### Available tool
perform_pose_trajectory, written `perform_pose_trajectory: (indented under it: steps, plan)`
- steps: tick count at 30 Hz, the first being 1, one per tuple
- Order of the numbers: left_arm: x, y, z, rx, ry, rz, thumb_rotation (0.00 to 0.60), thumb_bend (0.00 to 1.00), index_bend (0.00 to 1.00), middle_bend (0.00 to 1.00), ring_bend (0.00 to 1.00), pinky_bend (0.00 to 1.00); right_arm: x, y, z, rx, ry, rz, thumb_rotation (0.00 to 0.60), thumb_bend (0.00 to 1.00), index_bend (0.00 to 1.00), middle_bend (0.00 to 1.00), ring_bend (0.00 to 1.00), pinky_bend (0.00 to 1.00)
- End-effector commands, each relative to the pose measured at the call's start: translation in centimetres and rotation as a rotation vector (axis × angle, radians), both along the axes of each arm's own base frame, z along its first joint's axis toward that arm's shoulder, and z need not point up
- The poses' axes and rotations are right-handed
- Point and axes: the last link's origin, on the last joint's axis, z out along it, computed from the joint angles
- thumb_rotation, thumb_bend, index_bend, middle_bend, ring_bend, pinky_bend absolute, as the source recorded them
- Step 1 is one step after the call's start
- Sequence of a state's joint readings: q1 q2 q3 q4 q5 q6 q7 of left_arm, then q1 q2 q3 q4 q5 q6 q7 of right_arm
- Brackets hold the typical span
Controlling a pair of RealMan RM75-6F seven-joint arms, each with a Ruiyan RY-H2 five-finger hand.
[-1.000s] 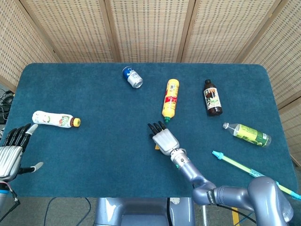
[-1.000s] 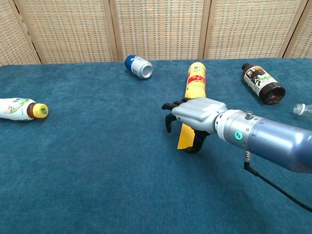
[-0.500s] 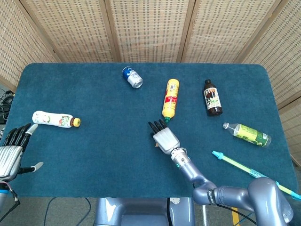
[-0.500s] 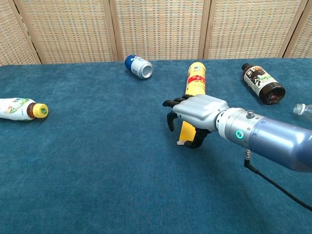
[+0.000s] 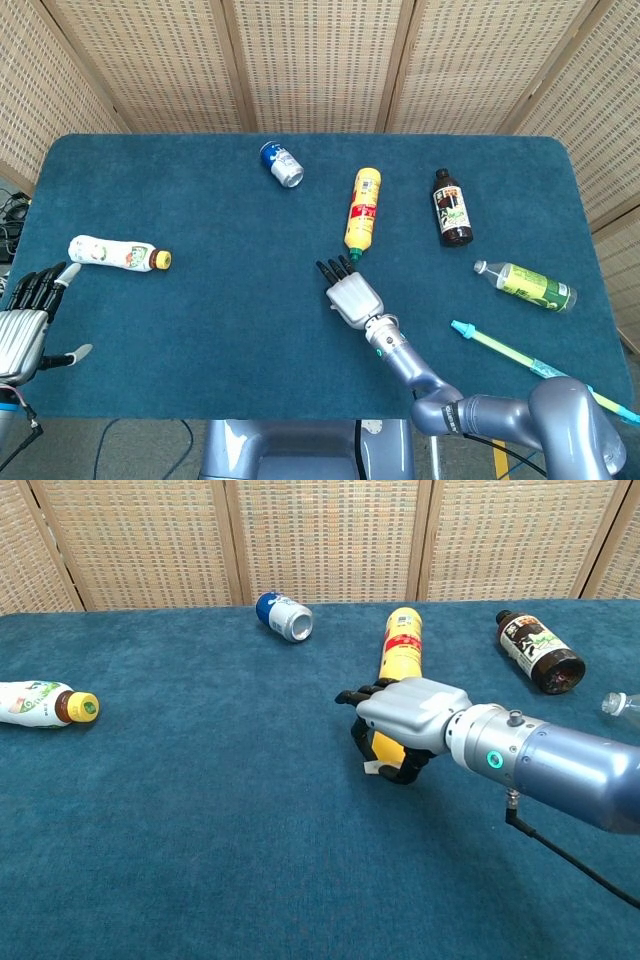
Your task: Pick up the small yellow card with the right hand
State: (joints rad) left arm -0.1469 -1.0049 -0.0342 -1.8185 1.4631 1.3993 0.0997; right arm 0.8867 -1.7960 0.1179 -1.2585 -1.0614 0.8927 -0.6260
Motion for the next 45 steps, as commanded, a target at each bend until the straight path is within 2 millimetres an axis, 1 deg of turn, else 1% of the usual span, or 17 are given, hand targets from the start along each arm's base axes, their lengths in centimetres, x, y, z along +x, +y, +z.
perform_pose_trajectory:
  steps: [1,4,13,17,22,27,32,36,40,42,44,45]
  plan:
    - [0.0,0.0,0.0,0.000,0.000,0.001,0.600,0.00,0.00,0.00,0.00,0.00,-0.1,0.0,-0.1,0.002,0.003,-0.002,0.600,0.59,0.64,0.00,0.00,0.00]
    - [0.0,0.0,0.0,0.000,0.000,0.001,0.600,0.00,0.00,0.00,0.00,0.00,-0.1,0.0,-0.2,0.002,0.003,-0.002,0.600,0.59,0.70,0.00,0.00,0.00]
    - [0.0,0.0,0.0,-0.002,0.000,0.002,0.600,0.00,0.00,0.00,0.00,0.00,0.0,-0.2,0.1,-0.009,-0.009,0.002,0.600,0.60,0.73,0.00,0.00,0.00]
    - [0.0,0.0,0.0,-0.001,-0.002,0.001,0.600,0.00,0.00,0.00,0.00,0.00,0.4,-0.7,0.8,-0.043,-0.030,0.014,0.600,0.60,0.73,0.00,0.00,0.00]
    - [0.0,0.0,0.1,-0.001,-0.006,0.000,0.600,0.00,0.00,0.00,0.00,0.00,0.6,-2.5,3.1,-0.132,-0.062,0.012,0.600,0.60,0.73,0.00,0.00,0.00]
    - [0.1,0.0,0.1,-0.007,-0.009,-0.006,0.600,0.00,0.00,0.00,0.00,0.00,0.0,-4.4,6.1,-0.219,-0.075,-0.026,0.600,0.60,0.73,0.00,0.00,0.00]
    - [0.2,-0.2,0.2,-0.010,-0.015,-0.014,0.600,0.00,0.00,0.00,0.00,0.00,-0.7,-5.1,8.8,-0.278,-0.067,-0.045,0.600,0.60,0.74,0.00,0.00,0.00]
    - [0.4,-0.4,0.2,-0.014,-0.019,-0.022,0.600,0.00,0.00,0.00,0.00,0.00,-0.4,-4.6,10.6,-0.281,-0.084,-0.039,0.600,0.60,0.74,0.01,0.00,0.00]
    - [0.6,-0.7,0.3,-0.014,-0.024,-0.033,0.600,0.00,0.00,0.00,0.00,0.00,1.0,-3.1,12.6,-0.257,-0.138,-0.012,0.600,0.60,0.74,0.01,0.00,0.00]
    - [0.7,-0.8,0.4,-0.014,-0.027,-0.039,0.600,0.00,0.00,0.00,0.00,0.00,2.1,-2.1,13.4,-0.198,-0.219,-0.040,0.600,0.59,0.75,0.01,0.00,0.00]
    - [0.8,-0.9,0.4,-0.016,-0.031,-0.045,0.600,0.00,0.00,0.00,0.00,0.00,3.1,-1.2,13.7,-0.101,-0.327,-0.103,0.600,0.58,0.75,0.01,0.00,0.00]
    - [0.9,-1.1,0.5,-0.016,-0.034,-0.052,0.600,0.00,0.00,0.00,0.00,0.00,4.1,0.0,13.1,0.043,-0.476,-0.212,0.600,0.58,0.75,0.01,0.00,0.00]
